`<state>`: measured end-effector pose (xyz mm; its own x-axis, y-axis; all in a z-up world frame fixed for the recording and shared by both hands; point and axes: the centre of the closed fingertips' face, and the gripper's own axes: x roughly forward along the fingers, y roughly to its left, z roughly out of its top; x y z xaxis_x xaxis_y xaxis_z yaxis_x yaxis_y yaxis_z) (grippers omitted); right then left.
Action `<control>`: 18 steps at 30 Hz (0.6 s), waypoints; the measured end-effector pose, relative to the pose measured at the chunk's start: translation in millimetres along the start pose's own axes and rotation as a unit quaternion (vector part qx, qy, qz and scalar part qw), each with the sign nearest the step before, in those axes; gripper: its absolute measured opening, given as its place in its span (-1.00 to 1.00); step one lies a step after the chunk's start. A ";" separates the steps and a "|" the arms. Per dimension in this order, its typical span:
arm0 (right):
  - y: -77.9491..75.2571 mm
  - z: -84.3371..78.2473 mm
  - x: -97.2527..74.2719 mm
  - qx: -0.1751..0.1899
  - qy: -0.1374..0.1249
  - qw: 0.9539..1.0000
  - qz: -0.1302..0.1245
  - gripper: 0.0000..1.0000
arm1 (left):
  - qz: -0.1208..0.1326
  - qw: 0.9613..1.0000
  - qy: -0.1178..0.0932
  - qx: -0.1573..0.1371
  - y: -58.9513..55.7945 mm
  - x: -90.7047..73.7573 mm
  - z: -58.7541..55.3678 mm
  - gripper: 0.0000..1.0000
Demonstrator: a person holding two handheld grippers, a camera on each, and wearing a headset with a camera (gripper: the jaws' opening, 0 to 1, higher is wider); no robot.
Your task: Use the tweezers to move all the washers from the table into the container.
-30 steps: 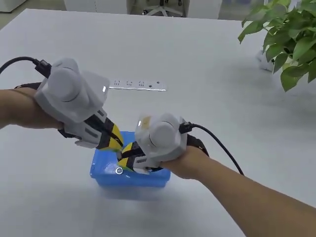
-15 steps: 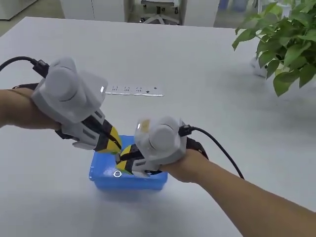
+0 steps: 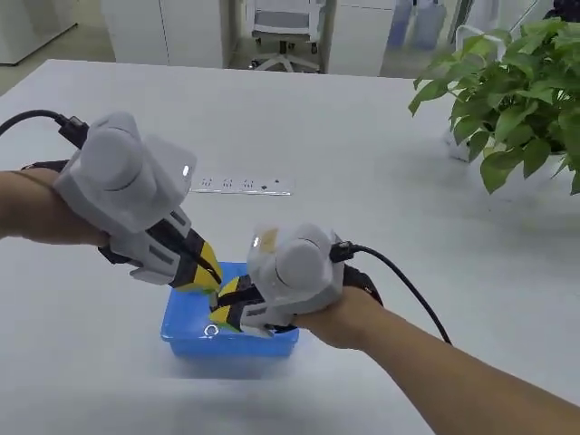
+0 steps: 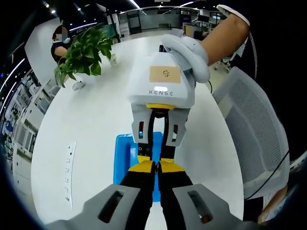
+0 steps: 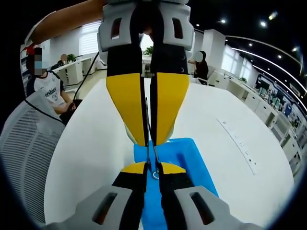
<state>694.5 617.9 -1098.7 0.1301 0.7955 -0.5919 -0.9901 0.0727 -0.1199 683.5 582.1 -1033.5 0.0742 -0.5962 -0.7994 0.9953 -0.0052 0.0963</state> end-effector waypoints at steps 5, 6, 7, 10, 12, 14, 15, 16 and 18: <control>10.4 5.4 -4.9 -0.001 -0.006 1.000 -0.001 -0.78 | -0.003 1.000 0.001 0.001 -10.9 -5.0 4.7 -0.89; 12.8 6.6 -5.5 -0.002 -0.007 1.000 -0.002 -0.78 | -0.003 1.000 0.002 0.002 -12.3 -5.6 5.2 -0.89; 14.7 8.0 -6.1 -0.003 -0.008 1.000 -0.001 -0.78 | -0.004 1.000 0.002 0.002 -14.4 -6.6 6.0 -0.89; 18.8 11.8 -7.8 -0.003 -0.013 1.000 -0.001 -0.77 | -0.004 1.000 0.003 0.002 -19.3 -8.7 8.0 -0.89; 21.4 14.8 -9.3 -0.003 -0.017 1.000 -0.001 -0.75 | -0.004 1.000 0.004 0.002 -22.5 -9.7 8.9 -0.89; 23.4 17.2 -10.1 -0.003 -0.021 1.000 -0.001 -0.75 | -0.004 1.000 0.004 0.002 -24.7 -10.6 10.0 -0.89; 23.9 17.7 -10.1 -0.003 -0.022 1.000 -0.001 -0.75 | -0.004 1.000 0.003 0.002 -25.8 -11.0 10.6 -0.89; 25.2 18.3 -10.2 -0.004 -0.022 1.000 -0.001 -0.75 | -0.002 1.000 0.003 0.003 -26.9 -11.6 11.2 -0.89; 27.8 19.7 -11.1 -0.005 -0.023 1.000 0.001 -0.75 | -0.002 1.000 0.001 0.002 -29.2 -12.8 12.5 -0.89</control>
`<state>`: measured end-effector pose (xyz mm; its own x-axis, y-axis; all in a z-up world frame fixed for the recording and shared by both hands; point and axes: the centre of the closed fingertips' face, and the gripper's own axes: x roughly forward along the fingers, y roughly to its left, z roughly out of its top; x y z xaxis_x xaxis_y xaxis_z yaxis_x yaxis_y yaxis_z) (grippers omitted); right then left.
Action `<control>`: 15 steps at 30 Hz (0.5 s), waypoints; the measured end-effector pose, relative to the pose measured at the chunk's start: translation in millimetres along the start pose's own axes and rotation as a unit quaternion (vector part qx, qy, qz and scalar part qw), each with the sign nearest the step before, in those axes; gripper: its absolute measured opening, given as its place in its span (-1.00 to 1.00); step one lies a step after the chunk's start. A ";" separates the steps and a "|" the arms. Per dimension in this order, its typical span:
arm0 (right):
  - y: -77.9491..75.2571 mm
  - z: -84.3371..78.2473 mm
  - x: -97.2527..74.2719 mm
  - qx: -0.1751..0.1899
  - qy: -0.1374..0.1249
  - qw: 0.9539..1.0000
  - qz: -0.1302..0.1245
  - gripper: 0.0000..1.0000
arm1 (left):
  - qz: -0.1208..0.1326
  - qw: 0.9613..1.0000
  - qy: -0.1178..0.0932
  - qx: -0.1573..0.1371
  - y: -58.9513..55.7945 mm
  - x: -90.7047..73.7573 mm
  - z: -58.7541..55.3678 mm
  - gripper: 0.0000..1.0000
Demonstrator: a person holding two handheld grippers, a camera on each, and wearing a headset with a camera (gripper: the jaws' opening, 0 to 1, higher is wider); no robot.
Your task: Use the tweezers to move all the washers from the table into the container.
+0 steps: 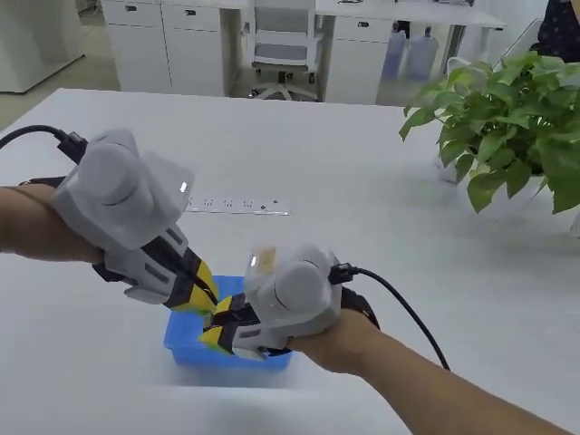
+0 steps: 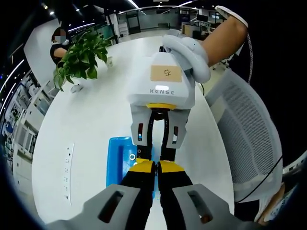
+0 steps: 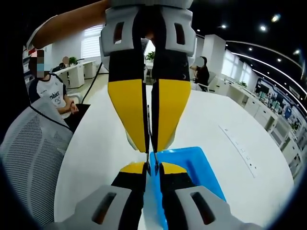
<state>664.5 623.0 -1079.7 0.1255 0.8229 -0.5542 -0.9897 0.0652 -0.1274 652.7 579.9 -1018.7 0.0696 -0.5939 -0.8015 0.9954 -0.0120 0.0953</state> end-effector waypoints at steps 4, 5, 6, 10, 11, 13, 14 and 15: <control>2.6 1.8 -0.1 -0.005 -0.002 1.000 0.000 -0.75 | 0.001 1.000 -0.003 -0.001 -3.6 -1.9 1.8 -0.89; 3.3 2.2 0.0 -0.006 -0.003 1.000 0.001 -0.75 | 0.001 1.000 -0.003 0.000 -4.3 -2.3 2.1 -0.89; 4.4 2.6 0.1 -0.007 -0.003 1.000 0.001 -0.75 | 0.001 1.000 -0.003 0.000 -5.1 -2.9 2.4 -0.89; 7.0 3.8 0.3 -0.011 -0.005 1.000 0.002 -0.77 | 0.002 1.000 -0.007 -0.002 -6.7 -5.7 3.5 -0.90; 7.8 4.3 -0.1 -0.011 -0.005 1.000 0.002 -0.78 | 0.002 1.000 -0.007 -0.003 -7.1 -6.1 3.4 -0.90; 8.3 4.5 -0.4 -0.013 -0.006 1.000 0.001 -0.79 | 0.002 1.000 -0.009 -0.004 -7.9 -6.8 3.2 -0.90; 8.4 4.3 -0.7 -0.013 -0.006 1.000 0.001 -0.80 | 0.003 1.000 -0.010 -0.004 -8.1 -7.3 2.8 -0.90; 9.0 4.2 -1.0 -0.012 -0.006 1.000 0.001 -0.81 | 0.003 1.000 -0.010 -0.005 -8.5 -7.6 2.5 -0.90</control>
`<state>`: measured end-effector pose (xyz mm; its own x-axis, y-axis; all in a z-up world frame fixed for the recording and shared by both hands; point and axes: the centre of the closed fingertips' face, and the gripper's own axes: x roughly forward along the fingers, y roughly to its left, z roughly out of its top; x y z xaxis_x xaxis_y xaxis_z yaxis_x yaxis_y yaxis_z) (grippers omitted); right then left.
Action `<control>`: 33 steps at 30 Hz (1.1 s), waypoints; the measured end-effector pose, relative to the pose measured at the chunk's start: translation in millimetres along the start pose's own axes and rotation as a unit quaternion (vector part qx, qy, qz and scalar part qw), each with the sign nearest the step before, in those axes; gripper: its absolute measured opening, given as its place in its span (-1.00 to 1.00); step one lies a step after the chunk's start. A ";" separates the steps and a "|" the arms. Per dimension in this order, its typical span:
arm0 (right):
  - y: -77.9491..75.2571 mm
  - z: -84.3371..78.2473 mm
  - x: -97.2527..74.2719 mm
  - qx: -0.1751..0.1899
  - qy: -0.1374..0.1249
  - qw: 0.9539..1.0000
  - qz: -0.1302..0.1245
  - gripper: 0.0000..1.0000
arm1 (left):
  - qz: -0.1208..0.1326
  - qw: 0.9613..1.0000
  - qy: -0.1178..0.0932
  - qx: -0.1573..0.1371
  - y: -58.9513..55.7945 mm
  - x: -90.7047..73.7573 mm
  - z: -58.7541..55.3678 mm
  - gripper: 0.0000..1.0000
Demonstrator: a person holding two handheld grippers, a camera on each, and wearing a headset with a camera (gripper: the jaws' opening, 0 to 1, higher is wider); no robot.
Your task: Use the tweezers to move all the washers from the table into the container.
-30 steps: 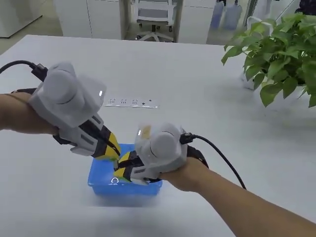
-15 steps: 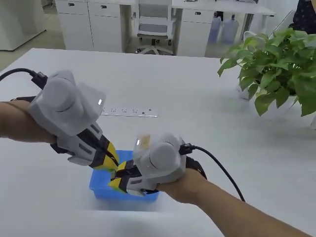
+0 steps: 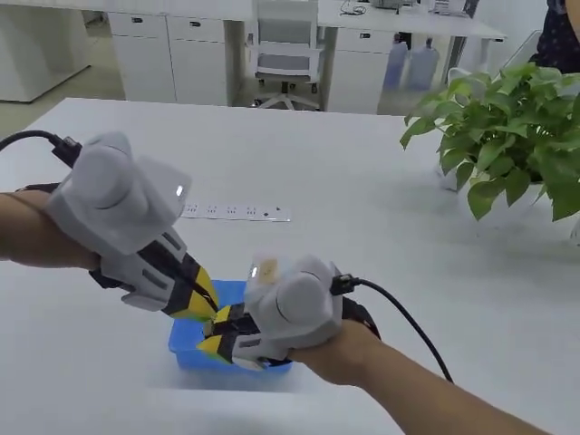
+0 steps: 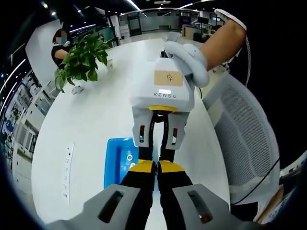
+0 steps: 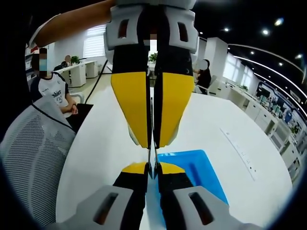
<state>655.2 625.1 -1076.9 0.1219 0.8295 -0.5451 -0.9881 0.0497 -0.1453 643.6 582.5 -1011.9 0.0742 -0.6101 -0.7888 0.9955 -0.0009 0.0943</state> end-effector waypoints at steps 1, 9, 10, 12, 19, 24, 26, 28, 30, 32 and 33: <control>1.0 -0.6 -0.5 -0.001 0.002 1.000 0.001 -0.83 | -0.001 1.000 0.000 0.000 -0.9 -0.2 -0.8 -0.90; 5.7 -5.5 -5.5 -0.007 0.013 1.000 0.000 -0.85 | -0.003 1.000 0.012 0.015 -5.5 -0.3 -5.2 -0.89; 6.2 -5.9 -6.5 -0.007 0.015 1.000 0.000 -0.85 | -0.004 1.000 0.014 0.016 -6.1 -0.1 -5.6 -0.89; 6.7 -7.4 -7.7 -0.012 0.020 1.000 0.000 -0.86 | -0.005 1.000 0.017 0.020 -6.8 0.6 -6.1 -0.89; 9.1 -9.9 -10.6 -0.015 0.027 1.000 0.001 -0.87 | -0.008 0.999 0.019 0.029 -8.9 1.3 -7.5 -0.89; 9.2 -10.0 -11.4 -0.018 0.030 0.999 0.000 -0.86 | -0.005 0.999 0.017 0.037 -9.7 1.8 -7.0 -0.88; 10.0 -7.9 -11.4 -0.017 0.027 0.999 0.000 -0.86 | -0.005 0.999 0.021 0.038 -11.0 3.1 -9.4 -0.85; 9.8 -4.7 -11.4 -0.014 0.022 1.000 -0.001 -0.86 | -0.003 0.999 0.025 0.040 -11.4 3.8 -11.8 -0.83; 11.1 -5.5 -10.3 -0.019 0.027 0.999 0.001 -0.86 | 0.001 0.999 0.022 0.043 -11.1 3.2 -10.6 -0.85; 11.6 -5.4 -10.2 -0.018 0.026 0.999 0.002 -0.86 | 0.001 0.999 0.019 0.041 -11.4 2.7 -9.5 -0.86; 11.9 -5.5 -10.1 -0.019 0.027 0.999 0.002 -0.86 | 0.001 0.999 0.019 0.041 -11.6 2.3 -9.7 -0.86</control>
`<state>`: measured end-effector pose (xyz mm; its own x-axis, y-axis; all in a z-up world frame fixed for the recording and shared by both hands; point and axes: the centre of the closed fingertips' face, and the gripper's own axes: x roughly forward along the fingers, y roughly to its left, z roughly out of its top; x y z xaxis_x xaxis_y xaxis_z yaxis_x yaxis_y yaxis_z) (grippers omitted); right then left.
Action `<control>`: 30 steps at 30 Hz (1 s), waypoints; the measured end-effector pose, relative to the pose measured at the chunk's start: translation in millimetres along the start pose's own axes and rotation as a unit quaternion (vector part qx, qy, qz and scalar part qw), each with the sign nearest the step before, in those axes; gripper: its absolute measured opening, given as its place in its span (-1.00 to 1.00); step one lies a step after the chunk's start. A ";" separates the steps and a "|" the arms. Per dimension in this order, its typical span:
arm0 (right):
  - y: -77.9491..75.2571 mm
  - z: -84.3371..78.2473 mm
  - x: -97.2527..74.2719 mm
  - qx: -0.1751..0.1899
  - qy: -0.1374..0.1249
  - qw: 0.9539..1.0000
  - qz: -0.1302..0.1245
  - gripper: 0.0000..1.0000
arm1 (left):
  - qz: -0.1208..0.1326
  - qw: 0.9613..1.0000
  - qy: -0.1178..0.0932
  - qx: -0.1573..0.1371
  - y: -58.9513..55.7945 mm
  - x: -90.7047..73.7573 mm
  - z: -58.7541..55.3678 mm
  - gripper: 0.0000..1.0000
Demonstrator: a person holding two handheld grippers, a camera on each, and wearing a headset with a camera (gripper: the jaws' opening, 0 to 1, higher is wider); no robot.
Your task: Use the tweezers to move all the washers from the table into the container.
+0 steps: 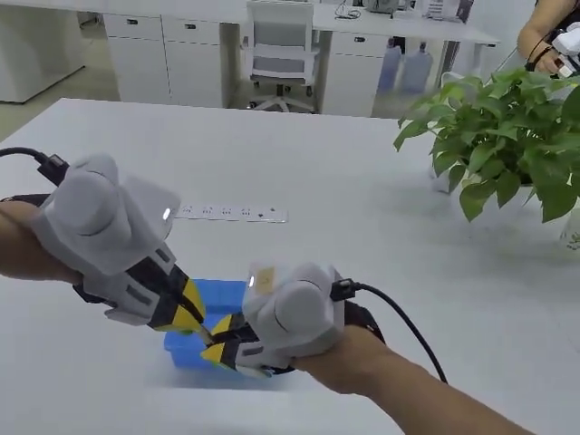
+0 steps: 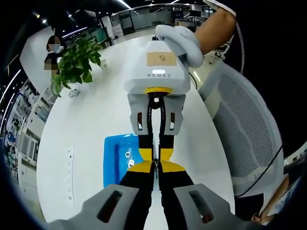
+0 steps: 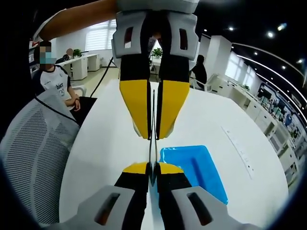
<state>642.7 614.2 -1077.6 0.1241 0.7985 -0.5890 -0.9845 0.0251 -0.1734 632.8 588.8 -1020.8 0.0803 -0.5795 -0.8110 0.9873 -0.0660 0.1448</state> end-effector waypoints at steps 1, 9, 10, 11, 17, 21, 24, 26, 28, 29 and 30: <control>-0.1 0.0 0.0 -0.002 0.000 1.000 -0.002 -0.86 | 0.000 1.000 0.000 0.000 -0.1 -0.2 -0.3 -0.86; 1.5 -1.8 -1.2 -0.001 0.004 1.000 -0.004 -0.86 | 0.002 1.000 0.006 -0.006 -1.7 0.3 -7.3 -0.86; 2.1 -2.7 -1.6 -0.002 0.005 1.000 -0.004 -0.86 | 0.002 1.000 0.004 -0.007 -2.5 0.8 -7.7 -0.86; 3.6 -3.8 -2.2 -0.004 0.008 1.000 -0.003 -0.86 | 0.002 1.000 0.000 -0.009 -3.4 1.6 -7.1 -0.86; 8.3 -11.8 -4.9 -0.011 0.020 1.000 0.000 -0.86 | 0.004 1.000 -0.007 -0.013 -8.1 8.4 -9.2 -0.87; 12.3 -18.0 -6.9 -0.014 0.027 1.000 0.003 -0.86 | 0.005 1.000 0.002 -0.017 -13.2 14.9 -18.6 -0.88; 16.1 -21.4 -7.1 -0.018 0.032 0.999 0.006 -0.86 | 0.005 1.000 0.002 -0.021 -16.7 19.0 -23.7 -0.88; 18.6 -23.7 -6.8 -0.018 0.035 0.999 0.008 -0.86 | 0.005 1.000 0.006 -0.023 -18.9 22.3 -27.7 -0.88; 21.5 -25.9 -6.3 -0.021 0.039 0.999 0.012 -0.86 | 0.005 1.000 0.010 -0.024 -22.0 26.4 -32.7 -0.88; 22.7 -26.9 -6.1 -0.022 0.041 0.999 0.014 -0.86 | 0.004 1.000 0.010 -0.027 -23.8 28.5 -34.5 -0.88; 24.5 -28.3 -5.9 -0.023 0.043 0.999 0.016 -0.86 | 0.004 1.000 0.010 -0.027 -25.0 29.9 -35.6 -0.88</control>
<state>621.4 593.1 -1100.8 0.1038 0.7442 -0.6599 -0.9818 -0.0297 -0.1878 615.5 602.0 -1068.8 0.0909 -0.5631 -0.8214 0.9925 -0.0161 0.1209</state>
